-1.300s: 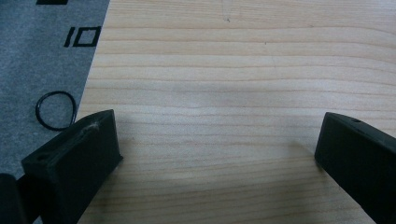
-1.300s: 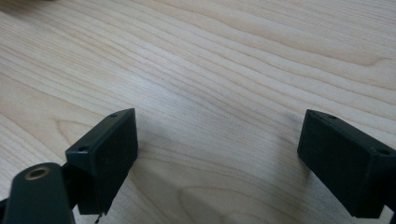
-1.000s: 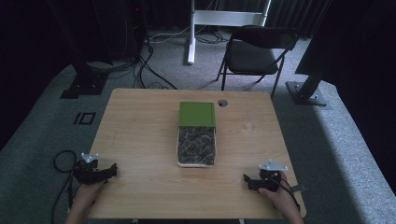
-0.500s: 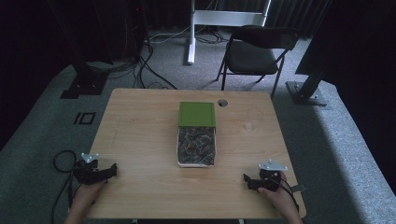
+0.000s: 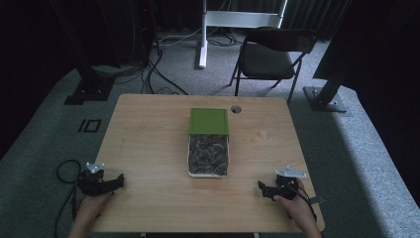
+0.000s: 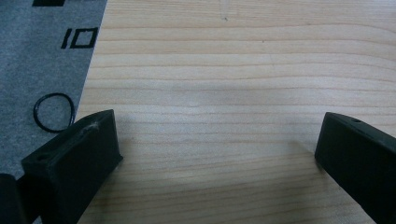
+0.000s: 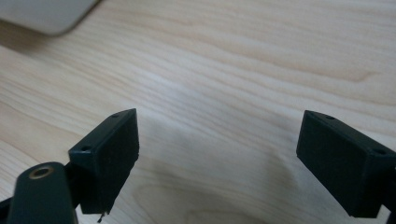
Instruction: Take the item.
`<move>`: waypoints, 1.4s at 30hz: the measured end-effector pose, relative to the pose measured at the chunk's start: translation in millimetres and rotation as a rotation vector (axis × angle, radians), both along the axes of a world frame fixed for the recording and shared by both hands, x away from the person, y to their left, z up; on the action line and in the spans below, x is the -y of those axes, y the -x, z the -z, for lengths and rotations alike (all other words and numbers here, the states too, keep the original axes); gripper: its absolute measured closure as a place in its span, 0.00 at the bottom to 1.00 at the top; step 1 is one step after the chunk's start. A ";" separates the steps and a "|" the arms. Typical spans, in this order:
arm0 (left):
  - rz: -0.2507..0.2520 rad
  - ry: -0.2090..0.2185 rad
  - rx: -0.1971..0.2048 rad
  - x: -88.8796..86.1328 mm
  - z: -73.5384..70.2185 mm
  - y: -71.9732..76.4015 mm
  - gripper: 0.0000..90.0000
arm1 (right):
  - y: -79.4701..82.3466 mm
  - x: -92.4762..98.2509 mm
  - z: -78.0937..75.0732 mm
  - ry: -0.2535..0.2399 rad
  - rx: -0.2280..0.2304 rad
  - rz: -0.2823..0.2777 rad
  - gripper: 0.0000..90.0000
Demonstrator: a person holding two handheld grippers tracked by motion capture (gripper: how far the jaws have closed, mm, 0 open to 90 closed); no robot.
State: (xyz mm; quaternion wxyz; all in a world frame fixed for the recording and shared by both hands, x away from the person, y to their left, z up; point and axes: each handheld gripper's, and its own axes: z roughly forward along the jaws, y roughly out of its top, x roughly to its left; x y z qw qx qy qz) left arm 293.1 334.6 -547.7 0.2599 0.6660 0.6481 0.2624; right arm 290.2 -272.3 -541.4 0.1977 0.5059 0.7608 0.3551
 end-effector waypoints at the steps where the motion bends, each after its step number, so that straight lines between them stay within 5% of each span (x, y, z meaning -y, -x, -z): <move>1: 0.000 0.000 0.000 0.0 0.0 0.0 0.00 | -0.3 -0.4 -1.8 -0.003 0.005 0.000 0.15; 20: 0.000 0.000 0.000 0.0 0.0 0.0 0.00 | -13.6 -17.6 -52.8 -0.028 0.101 -0.041 0.15; 42: -0.001 0.002 0.001 0.1 0.0 0.0 0.00 | -29.0 -63.5 -95.9 -0.055 0.184 -0.152 0.16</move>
